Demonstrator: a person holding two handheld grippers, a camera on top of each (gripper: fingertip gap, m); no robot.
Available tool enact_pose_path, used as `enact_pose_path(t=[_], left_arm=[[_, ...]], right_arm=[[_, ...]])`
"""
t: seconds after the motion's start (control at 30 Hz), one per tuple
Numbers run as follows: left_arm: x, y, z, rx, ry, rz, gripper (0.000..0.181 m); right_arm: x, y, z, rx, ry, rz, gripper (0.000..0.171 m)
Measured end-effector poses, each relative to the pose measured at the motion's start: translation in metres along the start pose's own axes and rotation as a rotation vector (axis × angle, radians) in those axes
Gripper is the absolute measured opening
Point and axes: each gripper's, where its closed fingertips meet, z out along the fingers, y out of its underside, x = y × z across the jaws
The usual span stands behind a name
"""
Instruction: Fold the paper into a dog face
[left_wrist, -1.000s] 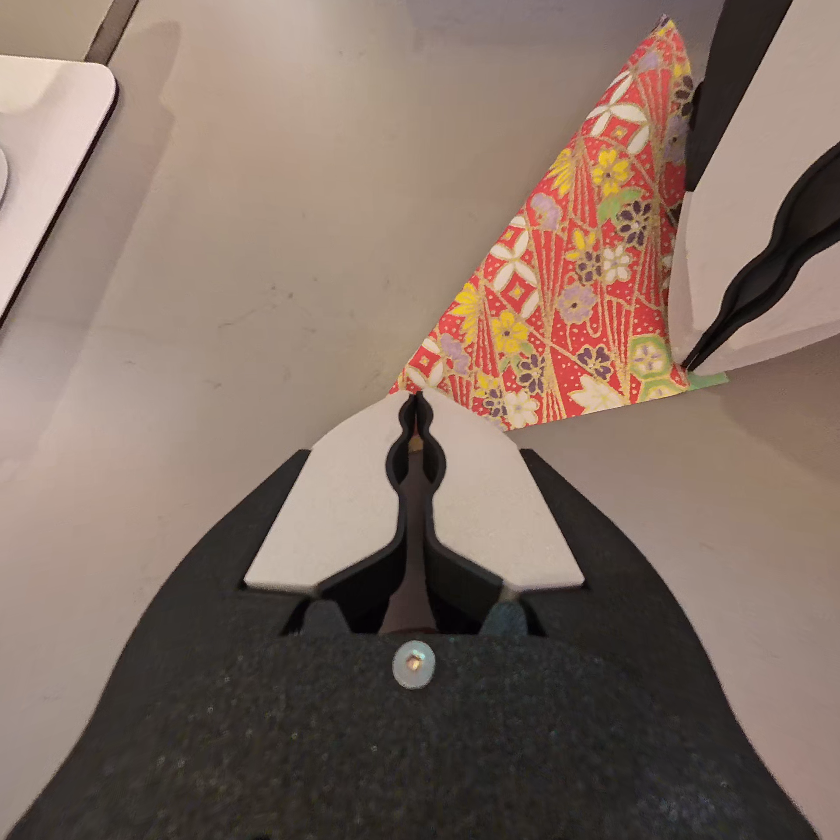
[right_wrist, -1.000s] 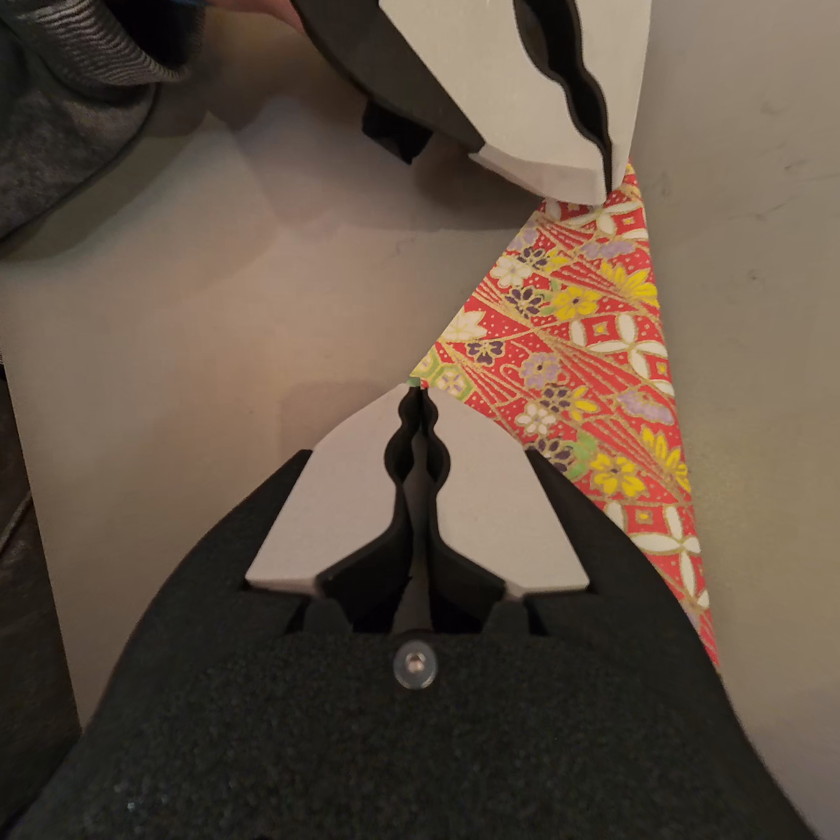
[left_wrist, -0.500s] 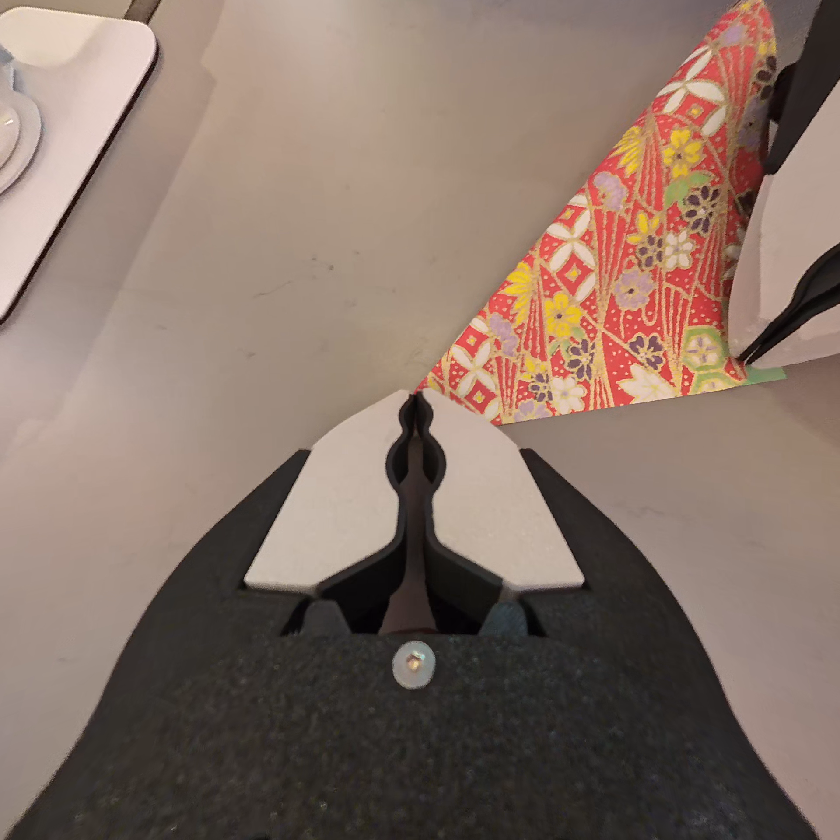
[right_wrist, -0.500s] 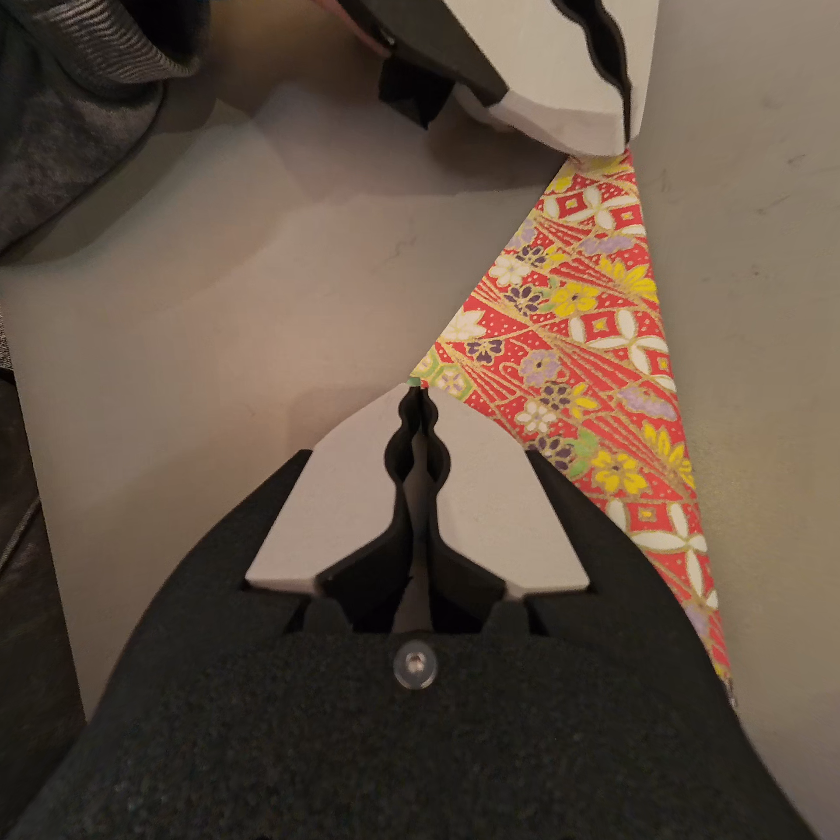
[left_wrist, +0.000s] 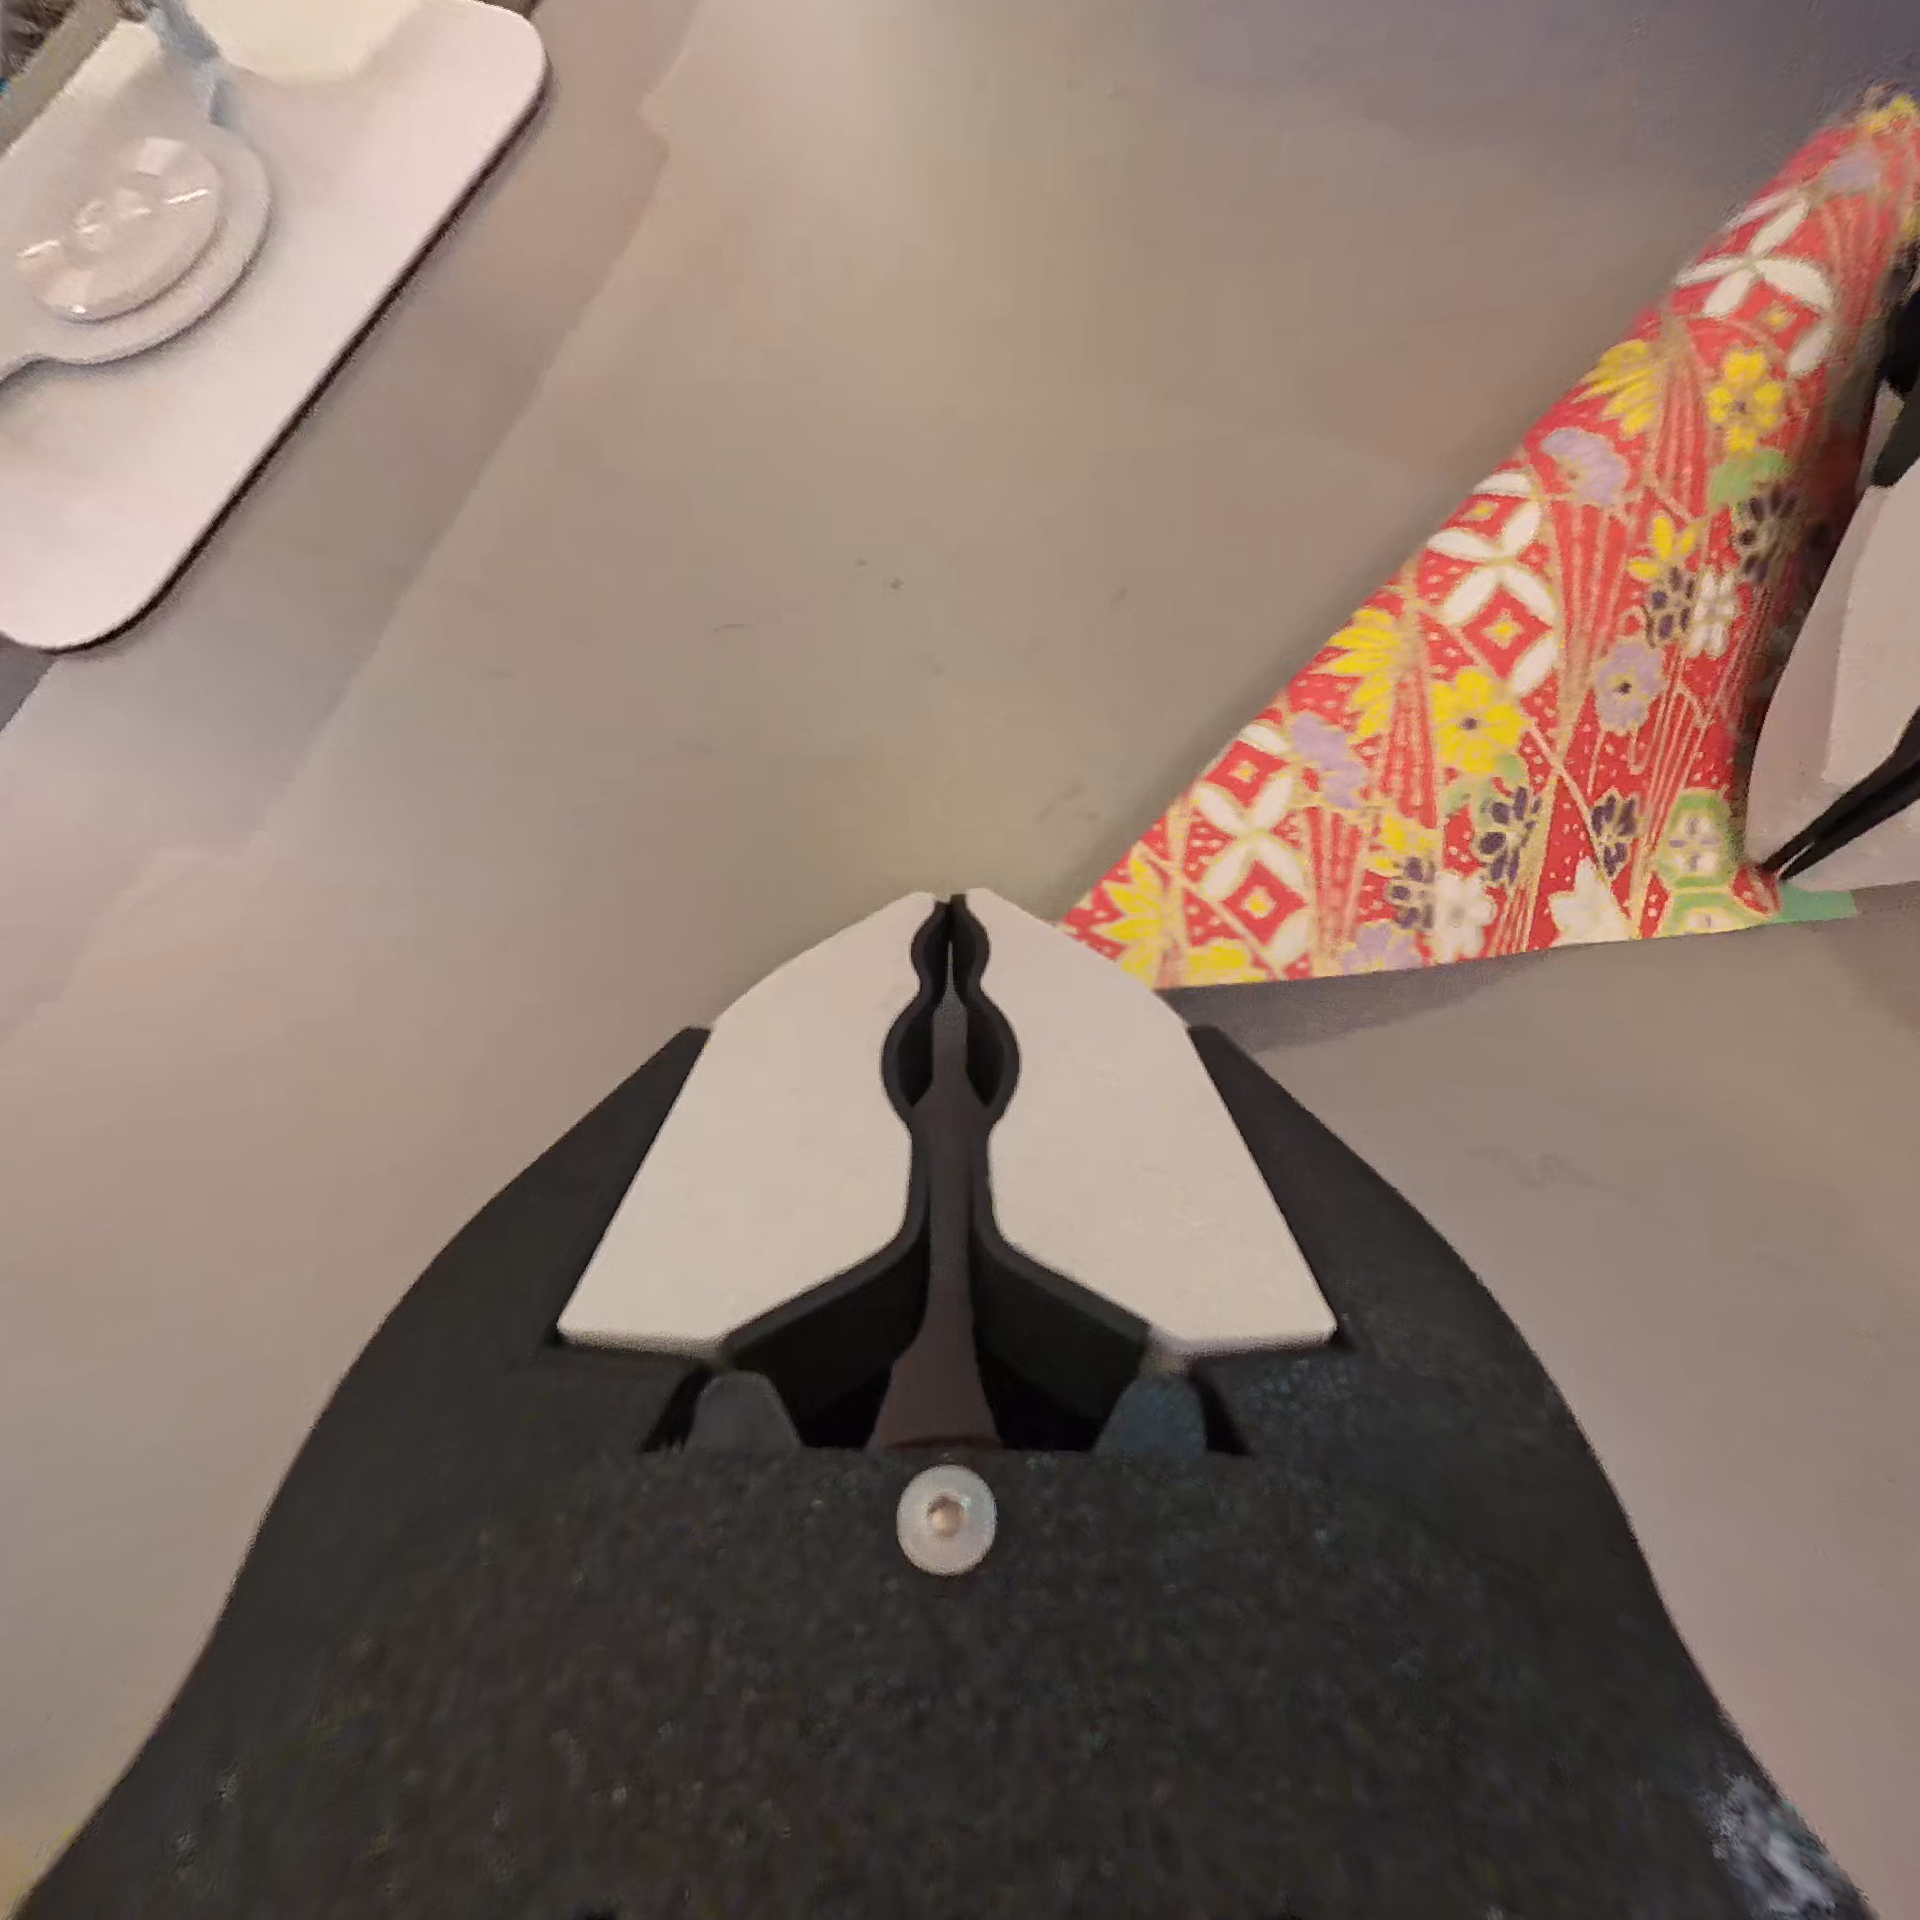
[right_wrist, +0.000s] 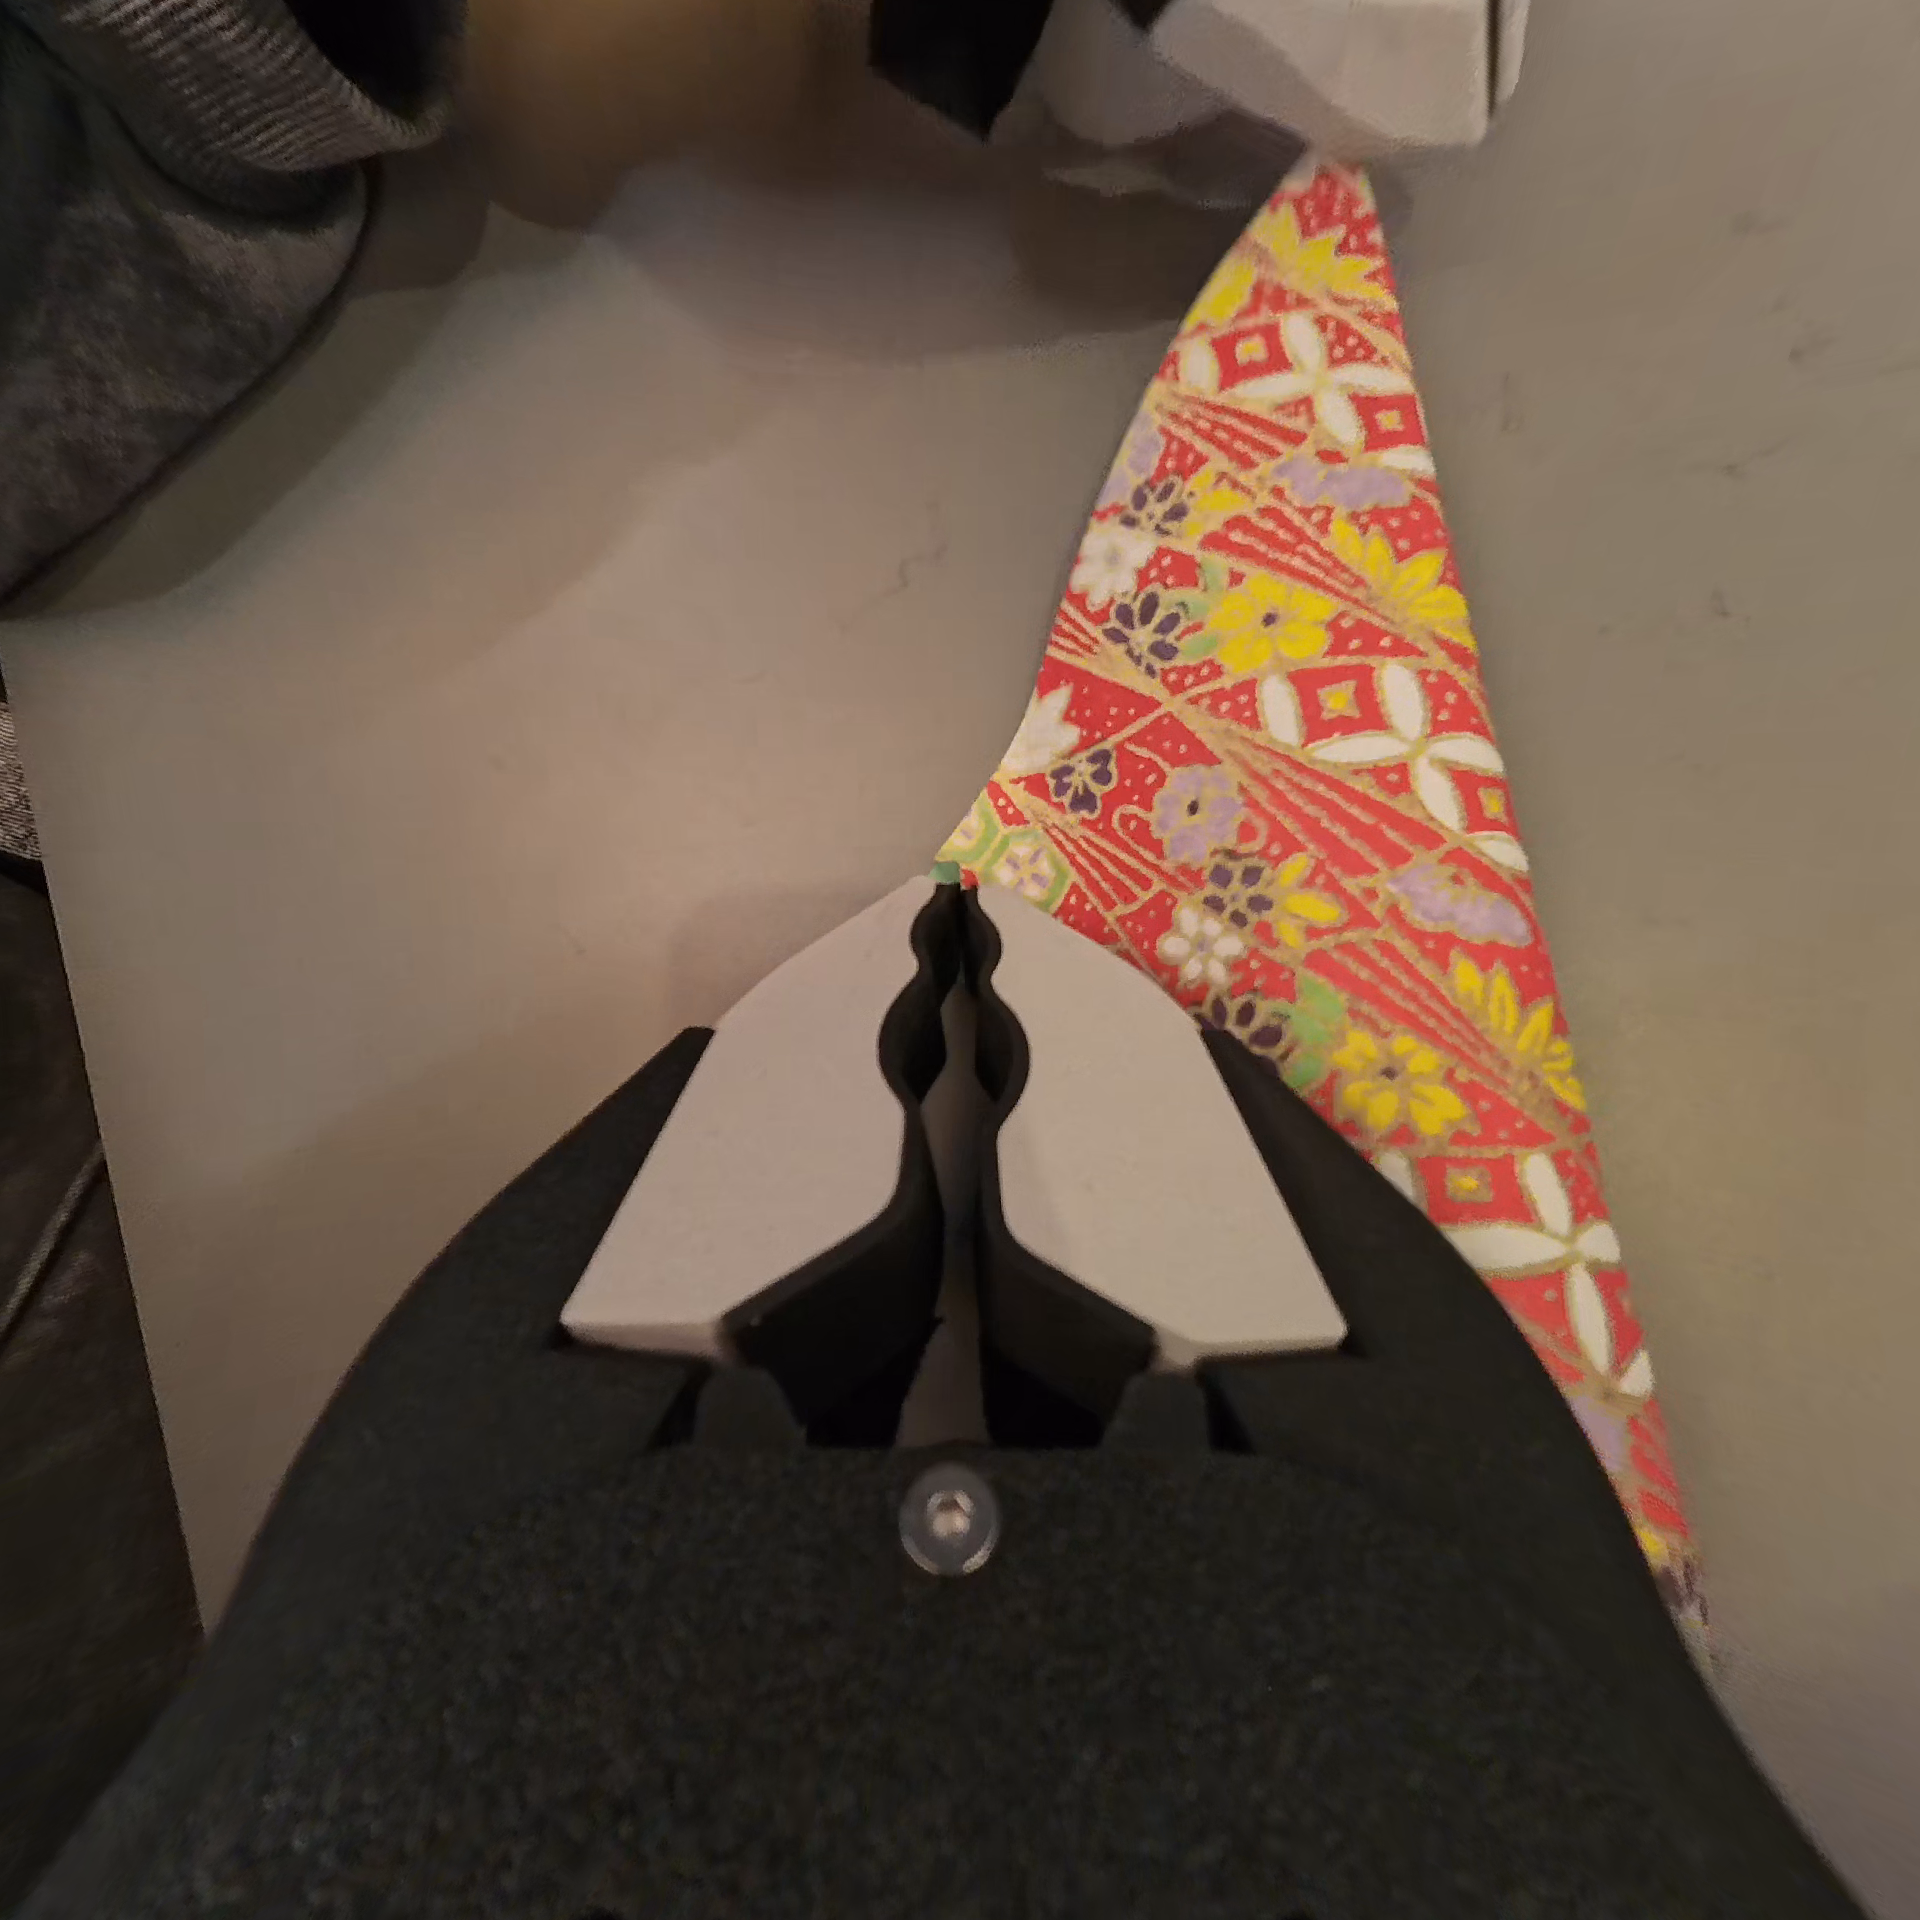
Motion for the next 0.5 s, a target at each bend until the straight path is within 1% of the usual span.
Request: enact_pose_path(t=[0.1,0.2,0.27,0.33,0.43,0.5], left_arm=[[-0.009,-0.009,-0.013,0.062,-0.03,-0.045,0.0],[-0.012,-0.027,-0.036,0.163,-0.062,-0.067,0.0],[0.004,-0.041,-0.047,0.234,0.012,-0.081,0.0],[0.034,-0.044,-0.045,0.223,0.146,-0.059,0.0],[0.055,-0.036,-0.028,0.143,0.17,0.048,0.0],[0.06,-0.029,-0.015,0.087,0.177,0.062,0.0]], right_arm=[[0.0,0.0,0.0,0.0,-0.001,0.002,0.0],[0.0,0.0,0.0,0.0,-0.001,0.004,0.0],[0.0,0.0,0.0,0.001,-0.002,0.005,0.0],[0.0,0.0,0.0,0.0,-0.004,0.007,0.0],[0.0,0.0,-0.001,0.001,-0.005,0.008,0.0],[0.0,0.001,-0.001,0.002,-0.005,0.008,0.0]])
